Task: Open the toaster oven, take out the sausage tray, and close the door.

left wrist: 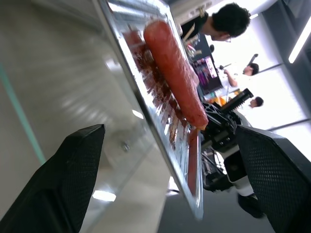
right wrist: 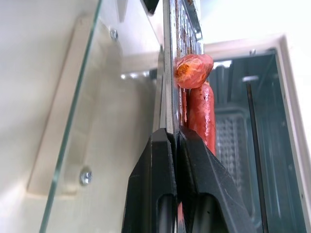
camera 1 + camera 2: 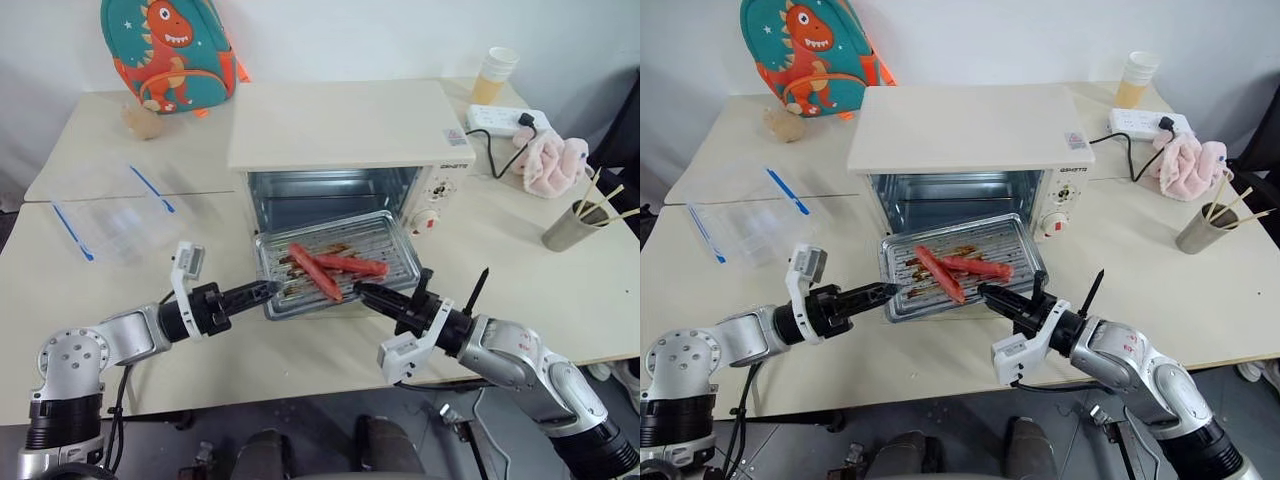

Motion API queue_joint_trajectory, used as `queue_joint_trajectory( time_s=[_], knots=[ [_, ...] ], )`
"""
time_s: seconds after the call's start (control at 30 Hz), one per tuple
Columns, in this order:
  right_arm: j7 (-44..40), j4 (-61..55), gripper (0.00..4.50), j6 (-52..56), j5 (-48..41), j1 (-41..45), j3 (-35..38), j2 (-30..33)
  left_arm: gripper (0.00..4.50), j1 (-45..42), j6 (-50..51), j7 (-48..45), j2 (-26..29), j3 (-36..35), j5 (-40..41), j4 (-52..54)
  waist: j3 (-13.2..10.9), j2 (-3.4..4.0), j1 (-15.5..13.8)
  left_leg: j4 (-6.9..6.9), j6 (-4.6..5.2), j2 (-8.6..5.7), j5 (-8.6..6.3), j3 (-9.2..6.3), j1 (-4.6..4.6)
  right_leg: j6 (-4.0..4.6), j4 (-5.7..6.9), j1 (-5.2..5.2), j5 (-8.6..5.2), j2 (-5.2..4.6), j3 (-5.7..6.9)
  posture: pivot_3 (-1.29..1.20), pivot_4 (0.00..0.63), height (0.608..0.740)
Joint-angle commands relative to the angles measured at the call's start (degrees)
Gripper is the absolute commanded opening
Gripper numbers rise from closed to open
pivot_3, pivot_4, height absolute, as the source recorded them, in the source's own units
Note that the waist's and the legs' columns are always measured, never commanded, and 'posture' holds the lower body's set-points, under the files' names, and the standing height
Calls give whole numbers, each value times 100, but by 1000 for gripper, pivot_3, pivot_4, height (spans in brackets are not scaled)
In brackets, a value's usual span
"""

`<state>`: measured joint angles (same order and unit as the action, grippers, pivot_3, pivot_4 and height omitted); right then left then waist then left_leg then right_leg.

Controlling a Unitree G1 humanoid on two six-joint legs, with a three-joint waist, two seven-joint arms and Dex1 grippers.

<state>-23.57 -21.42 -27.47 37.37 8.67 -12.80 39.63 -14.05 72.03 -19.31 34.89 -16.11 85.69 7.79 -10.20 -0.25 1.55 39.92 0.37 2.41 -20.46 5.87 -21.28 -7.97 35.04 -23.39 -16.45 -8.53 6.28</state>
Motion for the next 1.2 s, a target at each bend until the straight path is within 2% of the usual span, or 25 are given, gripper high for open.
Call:
queue_joint_trajectory(
  time_s=[0.03,0.17,0.2,0.33,0.47,0.63,0.73,0.83,0.93,1.03,1.2],
  knots=[
    [-80,-264,0,-28,-223,112,39,-84,3711,-69,66,348,-76,23,733,-95,0,0,-11,2,0,0,0,0,0,0,0,1,0,-1,-1,0,150,740],
    [-164,-252,0,-65,-313,135,13,-116,2472,-28,-83,887,-156,123,1019,-123,0,0,-13,5,0,-2,0,0,0,0,0,2,0,-1,-3,0,150,740],
    [-192,-255,0,-67,-327,136,6,-119,2316,-8,-121,1018,-181,160,1107,-131,0,0,-13,5,0,-2,0,0,0,0,0,2,0,-1,-4,0,150,740],
    [-271,-277,0,-4,-353,126,23,-162,1136,62,-237,1325,-201,252,1333,-115,0,0,-12,4,0,-2,0,1,0,0,0,2,0,-1,-4,0,150,740],
    [-560,-321,0,23,-749,63,-58,-148,19,113,-427,1746,-208,332,1697,-189,0,0,-13,4,0,-3,0,1,1,0,0,2,0,0,-4,0,150,740],
    [-1051,-400,0,313,-1640,-49,-59,-127,19,188,-559,2176,-90,587,2381,-157,0,0,-21,4,0,-4,0,0,3,0,-2,5,0,-1,-6,0,150,740],
    [-1307,-475,793,403,-2004,39,45,-51,0,245,-586,2292,-24,670,2706,-113,0,0,-18,5,0,-4,0,1,3,0,-2,5,0,-1,-7,0,150,740],
    [-1447,-536,1795,278,-2357,85,149,32,0,287,-629,2370,-49,604,2731,-93,0,0,-19,5,1,-4,0,3,5,0,-2,5,0,-1,-9,0,150,740],
    [-1929,-754,2727,668,-3979,-55,214,77,0,302,-694,2408,-60,392,2731,-192,0,0,-33,5,1,-5,0,2,5,0,-4,6,0,0,-9,0,150,740],
    [-2325,-699,3698,1005,-4864,-163,613,395,0,386,-539,2166,90,90,2731,-297,0,0,-37,4,1,-6,0,3,5,0,-4,6,0,-1,-9,0,150,740],
    [-2753,-499,3698,1736,-5926,-457,1375,826,0,915,173,896,861,-625,2731,-690,0,0,-23,-2,3,-6,0,11,7,7,-5,3,-4,1,-10,0,150,740]
  ],
)
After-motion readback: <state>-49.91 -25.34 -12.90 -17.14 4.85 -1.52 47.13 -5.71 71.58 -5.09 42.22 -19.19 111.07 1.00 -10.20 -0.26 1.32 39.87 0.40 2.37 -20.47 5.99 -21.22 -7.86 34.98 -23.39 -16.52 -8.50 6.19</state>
